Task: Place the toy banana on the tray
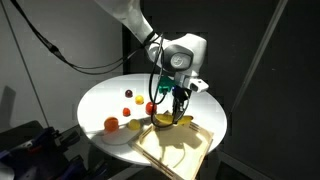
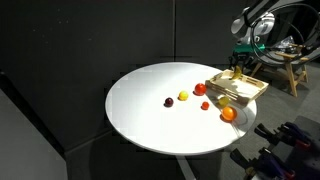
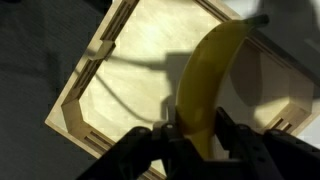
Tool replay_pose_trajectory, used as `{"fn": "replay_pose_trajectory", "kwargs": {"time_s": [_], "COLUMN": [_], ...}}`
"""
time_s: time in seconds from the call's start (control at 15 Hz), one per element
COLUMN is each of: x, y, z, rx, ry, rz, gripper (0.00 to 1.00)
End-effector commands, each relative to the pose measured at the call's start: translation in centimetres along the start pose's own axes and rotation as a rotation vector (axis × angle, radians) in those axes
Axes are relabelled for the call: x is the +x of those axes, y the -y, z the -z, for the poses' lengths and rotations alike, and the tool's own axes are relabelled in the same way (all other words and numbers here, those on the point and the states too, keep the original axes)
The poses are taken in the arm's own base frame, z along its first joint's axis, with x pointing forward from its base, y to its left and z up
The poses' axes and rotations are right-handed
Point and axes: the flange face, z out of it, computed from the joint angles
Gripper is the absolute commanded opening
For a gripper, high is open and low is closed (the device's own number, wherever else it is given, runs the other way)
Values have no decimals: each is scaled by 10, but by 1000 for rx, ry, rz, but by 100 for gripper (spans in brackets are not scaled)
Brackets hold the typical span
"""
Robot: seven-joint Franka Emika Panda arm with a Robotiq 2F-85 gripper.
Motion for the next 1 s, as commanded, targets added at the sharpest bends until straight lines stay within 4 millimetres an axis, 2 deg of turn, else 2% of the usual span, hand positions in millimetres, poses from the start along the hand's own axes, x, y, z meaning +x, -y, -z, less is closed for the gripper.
{"fn": "replay_pose_trajectory", "kwargs": {"time_s": [0.0,0.47,0.53,0.6,0.73,0.93], "x": [10,11,12,12,13,13], "y": [-5,-6,-6,-6,-6,-6], "z": [-3,-7,-7,-7,-7,-6], "rx": [7,2,2,2,1,1], "ry": [-1,2,1,2,0,-3], "rz": [6,5,4,3,3,2], "gripper": [15,15,43,66,71,93]}}
